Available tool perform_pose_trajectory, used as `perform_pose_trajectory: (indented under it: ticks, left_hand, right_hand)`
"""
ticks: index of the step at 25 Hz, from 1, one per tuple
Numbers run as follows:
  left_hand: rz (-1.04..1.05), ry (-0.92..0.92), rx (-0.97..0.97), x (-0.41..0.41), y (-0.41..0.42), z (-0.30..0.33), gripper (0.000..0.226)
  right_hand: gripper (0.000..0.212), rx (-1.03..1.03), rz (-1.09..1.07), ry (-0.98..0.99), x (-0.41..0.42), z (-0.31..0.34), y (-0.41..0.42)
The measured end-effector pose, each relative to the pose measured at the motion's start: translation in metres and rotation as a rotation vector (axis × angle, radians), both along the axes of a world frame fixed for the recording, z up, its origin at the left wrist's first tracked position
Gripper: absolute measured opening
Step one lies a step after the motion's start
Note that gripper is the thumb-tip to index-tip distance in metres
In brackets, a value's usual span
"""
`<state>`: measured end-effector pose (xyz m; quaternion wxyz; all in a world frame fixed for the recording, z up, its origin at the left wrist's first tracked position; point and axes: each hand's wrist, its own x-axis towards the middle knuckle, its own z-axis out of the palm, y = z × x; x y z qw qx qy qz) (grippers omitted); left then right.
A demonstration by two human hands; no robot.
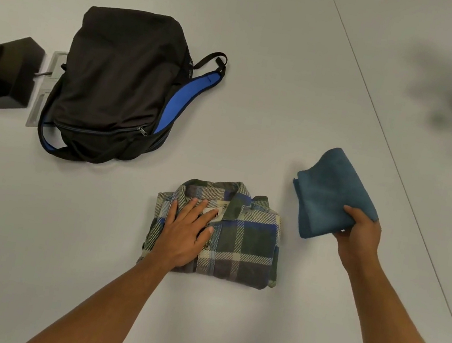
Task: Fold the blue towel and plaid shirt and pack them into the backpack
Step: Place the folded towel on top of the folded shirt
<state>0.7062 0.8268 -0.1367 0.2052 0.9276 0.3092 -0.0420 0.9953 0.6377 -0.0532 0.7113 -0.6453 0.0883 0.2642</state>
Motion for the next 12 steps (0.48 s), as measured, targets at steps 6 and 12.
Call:
perform_pose_trajectory:
  ticks: [6, 12]
  left_hand:
    - [-0.095, 0.095, 0.108, -0.001, -0.014, 0.013, 0.067]
    - [-0.231, 0.171, 0.161, -0.002, -0.027, 0.019, 0.061]
  right_hand:
    - [0.047, 0.182, 0.126, 0.049, -0.041, 0.039, 0.027]
    - [0.039, 0.190, 0.258, 0.183, -0.083, 0.060, 0.052]
